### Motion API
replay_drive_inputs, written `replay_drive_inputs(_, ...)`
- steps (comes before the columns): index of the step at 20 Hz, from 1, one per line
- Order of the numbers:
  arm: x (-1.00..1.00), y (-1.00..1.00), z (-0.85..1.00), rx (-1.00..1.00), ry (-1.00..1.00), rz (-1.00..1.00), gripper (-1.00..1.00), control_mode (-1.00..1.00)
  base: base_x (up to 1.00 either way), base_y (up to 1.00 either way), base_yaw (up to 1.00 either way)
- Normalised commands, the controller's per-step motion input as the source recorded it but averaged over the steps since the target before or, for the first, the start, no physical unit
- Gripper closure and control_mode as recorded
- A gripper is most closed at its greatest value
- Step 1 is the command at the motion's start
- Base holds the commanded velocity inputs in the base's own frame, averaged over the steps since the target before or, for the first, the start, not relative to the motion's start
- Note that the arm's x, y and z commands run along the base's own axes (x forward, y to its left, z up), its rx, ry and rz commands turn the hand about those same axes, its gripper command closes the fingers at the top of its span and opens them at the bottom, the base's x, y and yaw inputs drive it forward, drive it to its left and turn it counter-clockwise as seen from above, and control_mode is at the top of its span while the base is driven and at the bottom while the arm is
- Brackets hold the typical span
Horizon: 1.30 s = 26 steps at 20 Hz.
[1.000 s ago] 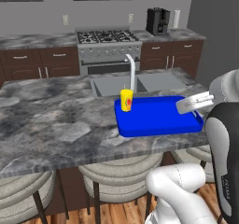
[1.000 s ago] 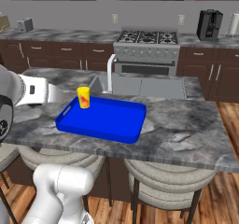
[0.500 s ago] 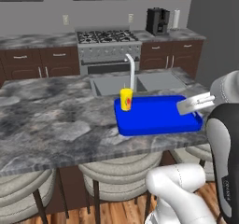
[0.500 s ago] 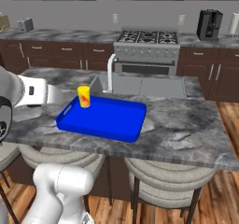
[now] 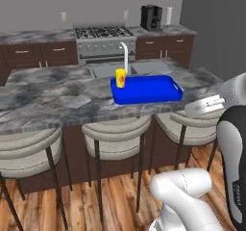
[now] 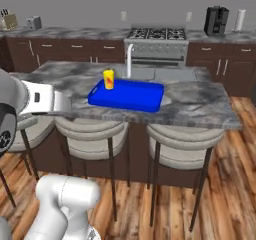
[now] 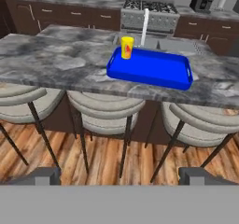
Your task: There is a tray on the dining counter. Grab the cup, mug, and pitcher and place them on the tray. The pitcher may be placed next to the tray if it cannot fit the tray.
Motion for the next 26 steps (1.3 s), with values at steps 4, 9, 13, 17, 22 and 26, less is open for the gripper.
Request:
replay_drive_inputs(4, 0.00, 0.00, 0.00, 0.00, 0.00, 0.00, -1.00, 1.00, -0.96, 1.00, 0.00)
replay_drive_inputs(9, 0.00, 0.00, 0.00, 0.00, 0.00, 0.00, -1.00, 1.00, -0.18, 1.00, 0.00)
replay_drive_inputs(13, 0.00, 0.00, 0.00, 0.00, 0.00, 0.00, -1.00, 1.00, 0.12, 1.00, 0.00)
replay_drive_inputs(17, 0.00, 0.00, 0.00, 0.00, 0.00, 0.00, -1.00, 1.00, 0.29, 1.00, -0.01)
replay_drive_inputs(22, 0.00, 0.00, 0.00, 0.00, 0.00, 0.00, -1.00, 1.00, 0.55, 1.00, -0.04)
replay_drive_inputs(26, 0.00, 0.00, 0.00, 0.00, 0.00, 0.00, -1.00, 1.00, 0.59, 1.00, -0.05)
